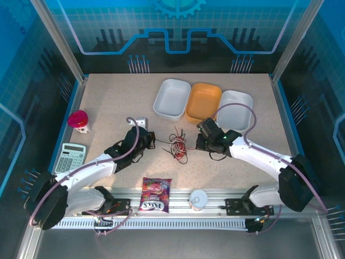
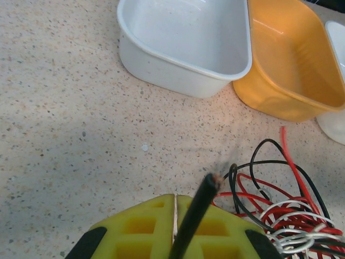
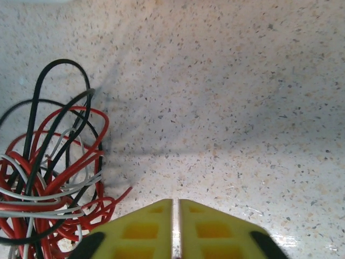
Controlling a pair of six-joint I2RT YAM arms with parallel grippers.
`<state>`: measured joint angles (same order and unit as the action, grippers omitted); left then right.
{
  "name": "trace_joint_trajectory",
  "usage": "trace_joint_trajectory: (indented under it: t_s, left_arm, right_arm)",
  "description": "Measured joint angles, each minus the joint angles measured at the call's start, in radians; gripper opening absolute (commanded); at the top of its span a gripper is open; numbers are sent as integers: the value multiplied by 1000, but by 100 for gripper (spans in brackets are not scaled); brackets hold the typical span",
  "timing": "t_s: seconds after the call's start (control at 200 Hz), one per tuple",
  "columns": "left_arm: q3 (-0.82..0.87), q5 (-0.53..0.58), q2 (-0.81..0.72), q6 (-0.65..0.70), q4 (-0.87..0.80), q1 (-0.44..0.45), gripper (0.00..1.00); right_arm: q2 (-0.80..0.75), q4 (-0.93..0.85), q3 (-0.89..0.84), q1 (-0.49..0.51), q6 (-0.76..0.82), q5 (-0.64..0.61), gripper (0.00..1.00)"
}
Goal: Untangle the cables
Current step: Pick up the cable.
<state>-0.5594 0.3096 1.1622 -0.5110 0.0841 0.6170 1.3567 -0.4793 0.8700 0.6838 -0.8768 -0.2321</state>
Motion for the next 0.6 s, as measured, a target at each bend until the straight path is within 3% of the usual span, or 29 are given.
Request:
trace_joint_trajectory:
  t_s: [0.125,0.265,0.47,0.6]
  left_arm:
    - [-1,-48,69,9,32,0,0]
    - [-3,-108,119,13,64,0,0]
    - [-40,-150,140,15,82,0,0]
    - [-46,-151,140,15,86,0,0]
  right_arm:
    - [34,-14,39,32,33,-8,37]
    - [33,-44,87,67,66,-33,44]
    - [14,-69,126,93,116,-48,45]
    - [27,-97,187,137,130,-48,41]
